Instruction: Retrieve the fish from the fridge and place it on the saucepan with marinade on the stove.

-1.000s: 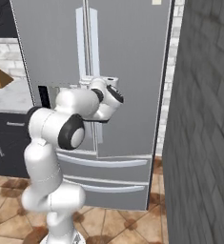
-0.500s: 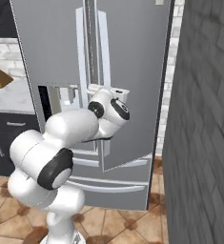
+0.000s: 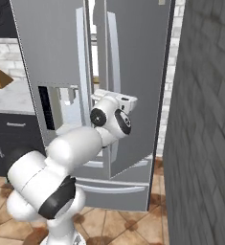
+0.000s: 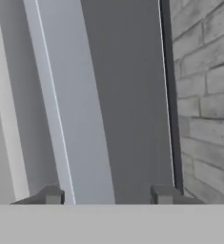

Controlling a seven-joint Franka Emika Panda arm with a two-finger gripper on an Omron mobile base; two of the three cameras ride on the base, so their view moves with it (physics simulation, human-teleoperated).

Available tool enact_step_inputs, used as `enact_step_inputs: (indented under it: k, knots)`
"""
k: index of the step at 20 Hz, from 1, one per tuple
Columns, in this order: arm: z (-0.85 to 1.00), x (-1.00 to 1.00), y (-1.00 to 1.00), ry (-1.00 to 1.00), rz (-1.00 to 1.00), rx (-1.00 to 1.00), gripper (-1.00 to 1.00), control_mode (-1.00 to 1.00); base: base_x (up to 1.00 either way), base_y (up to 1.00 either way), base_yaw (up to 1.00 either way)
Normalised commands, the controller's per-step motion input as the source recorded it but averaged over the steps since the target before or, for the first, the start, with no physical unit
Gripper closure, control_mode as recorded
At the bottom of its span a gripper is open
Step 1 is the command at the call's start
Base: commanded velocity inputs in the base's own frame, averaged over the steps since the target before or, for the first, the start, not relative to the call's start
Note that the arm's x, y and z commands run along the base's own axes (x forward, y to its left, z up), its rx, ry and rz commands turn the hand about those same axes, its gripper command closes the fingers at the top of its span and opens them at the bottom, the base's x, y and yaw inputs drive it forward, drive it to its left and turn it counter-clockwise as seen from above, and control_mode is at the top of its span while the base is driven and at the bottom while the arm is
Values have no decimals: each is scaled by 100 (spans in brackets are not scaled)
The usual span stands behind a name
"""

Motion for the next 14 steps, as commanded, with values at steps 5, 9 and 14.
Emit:
enact_step_inputs:
  k: [5,9,14]
  knots:
    - [100,-77,-28,49,-19,0,-100,-100,0,0,0]
    - [100,-76,-35,51,-19,0,-100,-100,0,0,0]
    - [83,-83,-41,49,-20,0,-100,-100,0,0,0]
